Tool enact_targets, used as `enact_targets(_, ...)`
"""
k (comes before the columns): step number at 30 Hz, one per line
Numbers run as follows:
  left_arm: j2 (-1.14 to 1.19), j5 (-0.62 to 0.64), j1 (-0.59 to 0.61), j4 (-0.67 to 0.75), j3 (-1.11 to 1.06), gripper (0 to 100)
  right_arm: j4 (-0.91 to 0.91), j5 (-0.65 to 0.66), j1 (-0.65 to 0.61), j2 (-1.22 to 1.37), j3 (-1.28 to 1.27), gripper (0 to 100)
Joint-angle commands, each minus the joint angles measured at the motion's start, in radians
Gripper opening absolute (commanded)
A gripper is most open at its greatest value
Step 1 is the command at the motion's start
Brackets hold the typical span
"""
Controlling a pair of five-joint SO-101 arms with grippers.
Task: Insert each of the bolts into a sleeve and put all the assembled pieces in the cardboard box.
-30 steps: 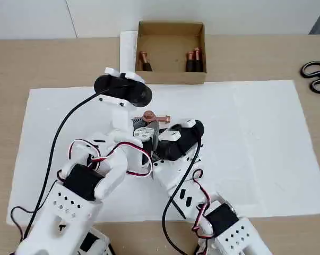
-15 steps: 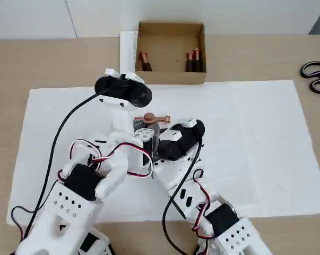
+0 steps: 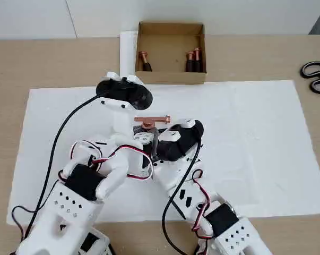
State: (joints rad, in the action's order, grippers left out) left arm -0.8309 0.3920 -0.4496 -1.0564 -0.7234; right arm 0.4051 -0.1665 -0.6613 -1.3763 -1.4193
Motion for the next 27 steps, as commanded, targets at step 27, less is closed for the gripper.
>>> enact_targets(27, -0.006, -0.051, -0.044, -0.072, 0.018, 1, -0.027, 0.0, 0.001, -0.024, 0.012, 0.3)
